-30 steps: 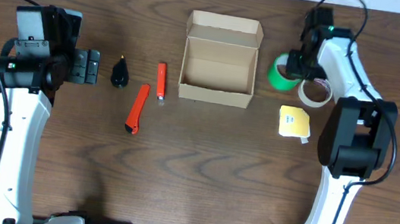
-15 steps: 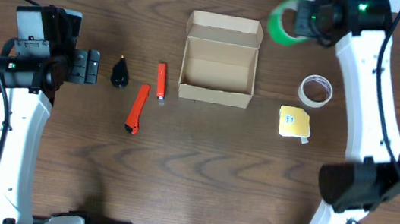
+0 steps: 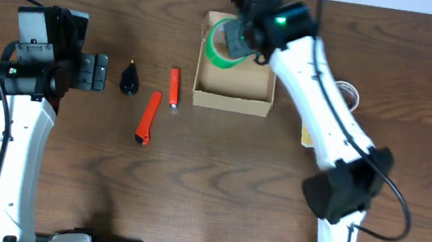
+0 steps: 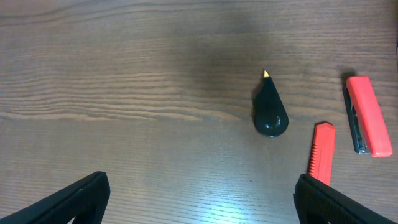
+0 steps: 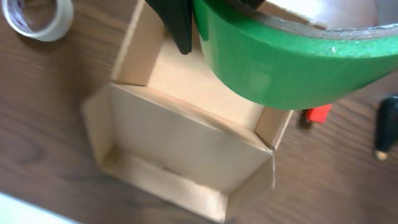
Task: Pack container
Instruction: 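Carry the green tape with the right gripper into the box and release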
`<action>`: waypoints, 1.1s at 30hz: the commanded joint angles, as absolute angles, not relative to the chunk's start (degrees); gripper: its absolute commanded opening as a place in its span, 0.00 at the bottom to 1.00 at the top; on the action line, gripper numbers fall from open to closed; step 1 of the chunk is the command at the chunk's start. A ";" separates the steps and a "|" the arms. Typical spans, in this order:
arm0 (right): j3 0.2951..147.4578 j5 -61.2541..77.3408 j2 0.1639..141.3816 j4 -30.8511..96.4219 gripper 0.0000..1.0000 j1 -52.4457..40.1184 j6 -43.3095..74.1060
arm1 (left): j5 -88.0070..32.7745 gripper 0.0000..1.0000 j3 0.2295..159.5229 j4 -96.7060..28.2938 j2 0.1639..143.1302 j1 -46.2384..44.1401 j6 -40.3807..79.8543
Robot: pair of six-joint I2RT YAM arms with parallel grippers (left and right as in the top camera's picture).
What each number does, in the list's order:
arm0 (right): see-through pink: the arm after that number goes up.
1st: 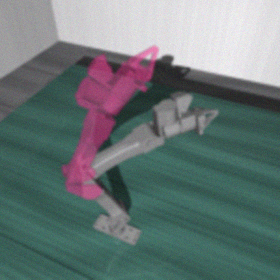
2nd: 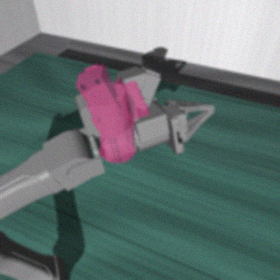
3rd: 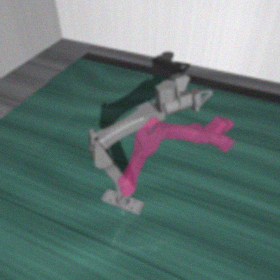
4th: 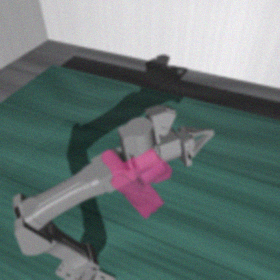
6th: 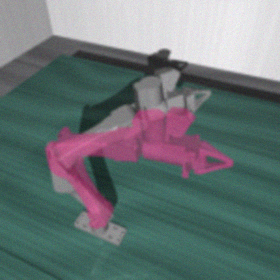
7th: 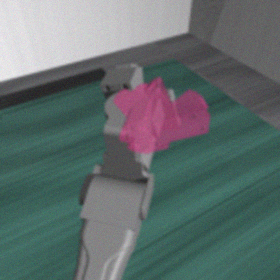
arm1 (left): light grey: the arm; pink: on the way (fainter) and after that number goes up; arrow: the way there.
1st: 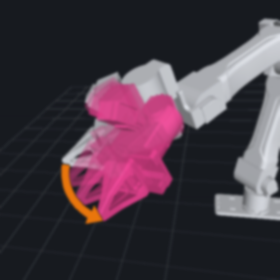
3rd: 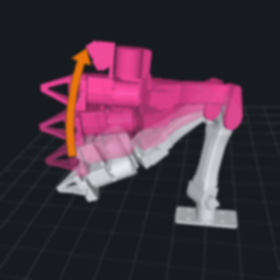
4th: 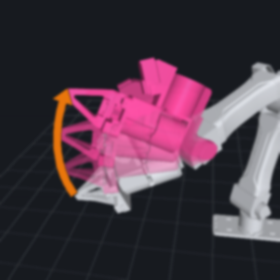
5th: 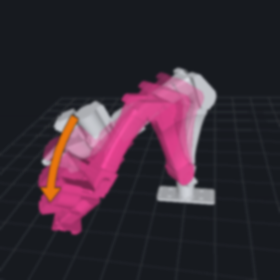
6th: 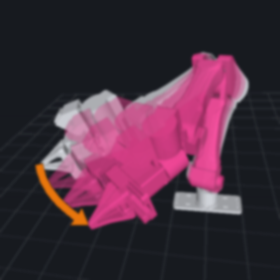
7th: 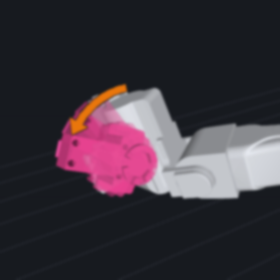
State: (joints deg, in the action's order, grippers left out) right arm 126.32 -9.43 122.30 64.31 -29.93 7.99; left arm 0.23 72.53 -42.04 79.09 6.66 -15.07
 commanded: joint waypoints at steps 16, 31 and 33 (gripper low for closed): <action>125.86 -10.94 135.85 61.04 0.01 -30.02 7.20 | 0.60 0.95 73.76 -42.22 79.24 6.83 -15.42; 125.84 -10.92 139.90 58.89 0.01 -30.04 7.22 | 0.60 0.95 73.76 -42.22 79.24 6.83 -15.44; 125.84 -10.92 140.09 58.61 0.01 -30.04 7.20 | 0.60 0.95 73.76 -42.22 79.24 6.83 -15.44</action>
State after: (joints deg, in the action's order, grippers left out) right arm 125.82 -10.55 138.93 58.96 -29.98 7.99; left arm 0.23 72.53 -42.04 79.09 6.66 -15.07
